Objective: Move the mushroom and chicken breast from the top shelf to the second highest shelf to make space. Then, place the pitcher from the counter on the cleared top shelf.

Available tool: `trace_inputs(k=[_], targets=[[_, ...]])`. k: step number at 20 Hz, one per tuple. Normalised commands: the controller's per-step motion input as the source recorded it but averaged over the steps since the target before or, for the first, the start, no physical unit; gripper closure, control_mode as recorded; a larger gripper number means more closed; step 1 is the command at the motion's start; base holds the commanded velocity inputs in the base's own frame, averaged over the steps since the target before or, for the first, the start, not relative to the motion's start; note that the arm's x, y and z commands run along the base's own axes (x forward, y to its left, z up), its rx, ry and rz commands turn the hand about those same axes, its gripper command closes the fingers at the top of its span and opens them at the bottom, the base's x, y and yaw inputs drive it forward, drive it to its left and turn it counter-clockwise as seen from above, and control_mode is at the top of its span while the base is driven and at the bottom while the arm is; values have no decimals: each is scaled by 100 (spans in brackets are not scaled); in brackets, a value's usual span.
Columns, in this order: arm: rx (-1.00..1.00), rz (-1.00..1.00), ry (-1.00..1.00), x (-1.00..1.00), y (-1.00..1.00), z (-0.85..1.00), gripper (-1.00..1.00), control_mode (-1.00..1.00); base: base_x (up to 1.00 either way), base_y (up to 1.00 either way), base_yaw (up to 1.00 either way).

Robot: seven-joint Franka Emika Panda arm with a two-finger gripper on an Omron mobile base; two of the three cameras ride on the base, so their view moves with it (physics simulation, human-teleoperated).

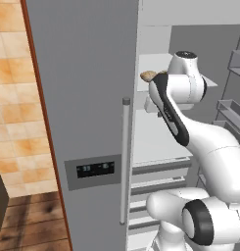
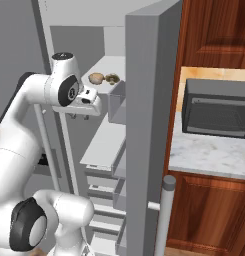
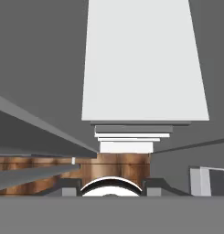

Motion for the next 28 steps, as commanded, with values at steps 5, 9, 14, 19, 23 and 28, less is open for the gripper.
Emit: trace_inputs(k=[5, 9, 14, 19, 23, 28], targets=[[1, 0, -11, 0, -3, 1, -100, -100, 0, 0, 0], [2, 0, -46, 0, -10, 14, -100, -100, 0, 0, 0], [0, 0, -43, 0, -13, 32, -100, -100, 0, 0, 0], [0, 0, -28, 0, -13, 35, -100, -100, 0, 0, 0], [0, 0, -20, 3, -26, 60, -100, -100, 0, 0, 0], [0, 0, -6, 23, -25, 44, -100, -100, 0, 0, 0]])
